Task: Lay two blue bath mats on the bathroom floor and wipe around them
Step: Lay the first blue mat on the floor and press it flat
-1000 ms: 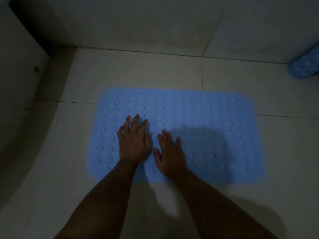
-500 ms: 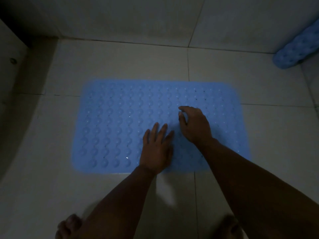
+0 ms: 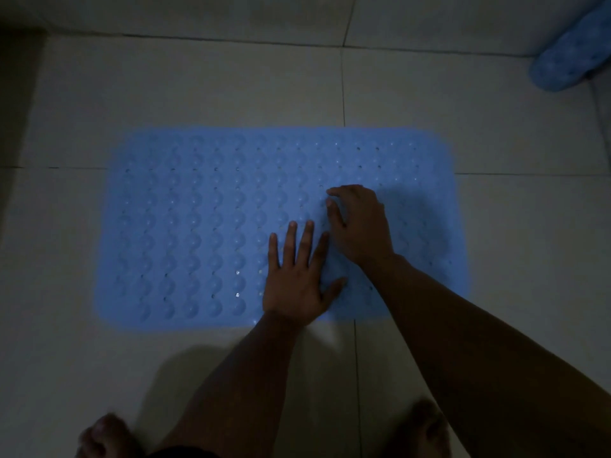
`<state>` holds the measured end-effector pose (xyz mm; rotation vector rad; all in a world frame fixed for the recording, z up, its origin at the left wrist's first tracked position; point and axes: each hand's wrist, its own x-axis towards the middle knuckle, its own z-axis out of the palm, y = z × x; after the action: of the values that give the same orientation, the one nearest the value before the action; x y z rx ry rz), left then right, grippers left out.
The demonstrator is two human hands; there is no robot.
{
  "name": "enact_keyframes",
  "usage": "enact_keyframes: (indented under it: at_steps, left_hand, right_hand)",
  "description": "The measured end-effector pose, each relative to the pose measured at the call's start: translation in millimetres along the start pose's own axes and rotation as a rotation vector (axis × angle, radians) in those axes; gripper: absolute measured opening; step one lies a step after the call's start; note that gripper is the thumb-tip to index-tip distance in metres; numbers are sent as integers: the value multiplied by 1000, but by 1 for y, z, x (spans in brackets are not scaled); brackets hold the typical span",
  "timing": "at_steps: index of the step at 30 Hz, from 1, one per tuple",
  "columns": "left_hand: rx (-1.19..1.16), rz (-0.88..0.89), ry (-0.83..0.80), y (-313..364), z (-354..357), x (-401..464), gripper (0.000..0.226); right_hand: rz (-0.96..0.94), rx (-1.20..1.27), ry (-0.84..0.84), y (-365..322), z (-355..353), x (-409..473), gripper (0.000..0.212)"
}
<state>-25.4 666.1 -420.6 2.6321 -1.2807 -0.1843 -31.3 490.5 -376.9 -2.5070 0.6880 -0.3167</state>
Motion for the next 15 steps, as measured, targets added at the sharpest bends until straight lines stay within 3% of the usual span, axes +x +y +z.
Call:
enact_keyframes:
  at_steps: [10, 15]
  left_hand:
    - [-34, -18, -33, -3, -1, 1, 84]
    - [-151, -37, 54, -5, -8, 7, 64]
  right_hand:
    - [-54, -26, 53, 4, -1, -20, 25]
    - [-25, -134, -22, 12, -1, -65, 44]
